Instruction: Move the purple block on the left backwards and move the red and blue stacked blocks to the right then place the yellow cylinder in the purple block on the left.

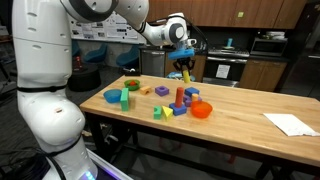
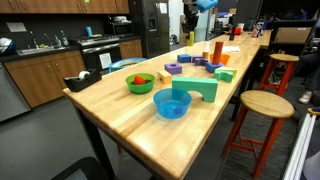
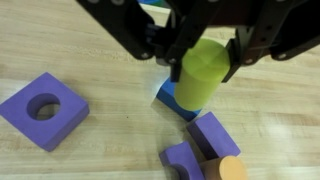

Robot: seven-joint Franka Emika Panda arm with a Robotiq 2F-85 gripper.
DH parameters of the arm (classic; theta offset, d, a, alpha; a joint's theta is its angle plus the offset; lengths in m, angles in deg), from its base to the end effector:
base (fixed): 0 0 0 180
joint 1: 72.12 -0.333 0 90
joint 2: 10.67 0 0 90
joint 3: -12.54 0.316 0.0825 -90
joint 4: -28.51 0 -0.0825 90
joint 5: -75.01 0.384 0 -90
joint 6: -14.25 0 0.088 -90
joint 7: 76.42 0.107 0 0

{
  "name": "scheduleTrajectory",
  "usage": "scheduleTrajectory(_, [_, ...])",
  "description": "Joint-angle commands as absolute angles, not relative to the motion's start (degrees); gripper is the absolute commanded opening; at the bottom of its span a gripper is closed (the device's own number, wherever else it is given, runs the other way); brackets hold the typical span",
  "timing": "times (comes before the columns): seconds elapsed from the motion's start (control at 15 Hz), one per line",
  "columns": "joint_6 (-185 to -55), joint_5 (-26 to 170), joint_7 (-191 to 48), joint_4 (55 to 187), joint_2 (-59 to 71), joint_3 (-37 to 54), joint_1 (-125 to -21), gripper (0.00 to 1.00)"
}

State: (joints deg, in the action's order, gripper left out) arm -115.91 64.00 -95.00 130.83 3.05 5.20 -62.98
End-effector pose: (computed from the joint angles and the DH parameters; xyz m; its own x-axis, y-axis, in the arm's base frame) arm 0.6214 -0.1828 0.4454 0.9735 0.1684 0.1550 0.1233 -0.9564 0.2646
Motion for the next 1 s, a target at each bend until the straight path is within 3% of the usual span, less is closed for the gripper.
scheduleTrajectory(0.0, [-116.64, 63.33, -98.03, 132.27, 1.06, 5.42, -62.49, 0.16])
scheduleTrajectory(0.93, [-114.51, 76.7, -115.36, 140.09, -3.59, 8.73, -62.62, 0.16])
